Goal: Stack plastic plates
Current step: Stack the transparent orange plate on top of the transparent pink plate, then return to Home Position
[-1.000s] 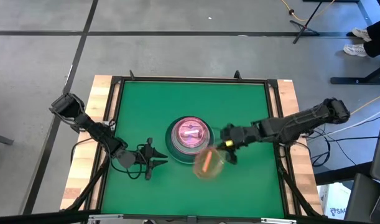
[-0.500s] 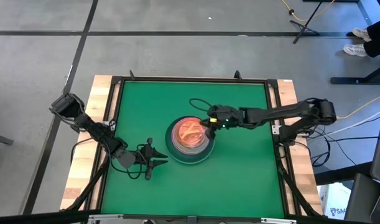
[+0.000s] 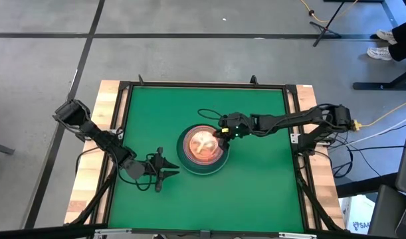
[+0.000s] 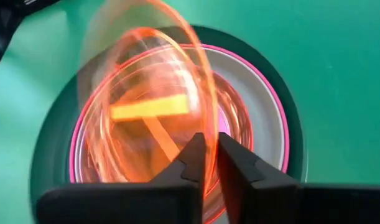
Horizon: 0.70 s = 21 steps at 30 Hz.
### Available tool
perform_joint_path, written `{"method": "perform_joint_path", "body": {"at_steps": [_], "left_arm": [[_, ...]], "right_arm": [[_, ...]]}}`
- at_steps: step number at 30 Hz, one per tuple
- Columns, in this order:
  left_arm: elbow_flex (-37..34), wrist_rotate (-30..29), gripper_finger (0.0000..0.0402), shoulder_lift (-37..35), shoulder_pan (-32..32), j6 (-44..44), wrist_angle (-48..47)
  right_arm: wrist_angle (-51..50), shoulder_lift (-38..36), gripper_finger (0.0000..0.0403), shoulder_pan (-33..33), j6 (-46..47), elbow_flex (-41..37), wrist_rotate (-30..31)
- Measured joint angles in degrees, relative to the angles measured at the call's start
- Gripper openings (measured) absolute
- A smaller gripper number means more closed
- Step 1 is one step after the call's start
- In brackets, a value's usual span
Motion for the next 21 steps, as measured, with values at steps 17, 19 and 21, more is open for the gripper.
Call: {"method": "perform_joint_path", "body": {"at_steps": [17, 19, 21], "left_arm": [[1.49, 0.72, 0.0088, -3.64, 0.90, 3.35, 2.22], [1.46, 0.57, 0.0088, -5.87, 1.20, 5.77, 1.54], [1.46, 0.28, 0.0088, -8.47, 2.50, 8.89, 0.53]], "right_arm": [[-13.80, -11.03, 0.0200, 4.83, -6.63, 0.00, 3.38], [-16.25, -13.57, 0.0200, 6.69, -8.09, -0.35, 7.85], [-15.68, -16.19, 0.0198, 8.56, -9.95, -2.03, 11.79]]}}
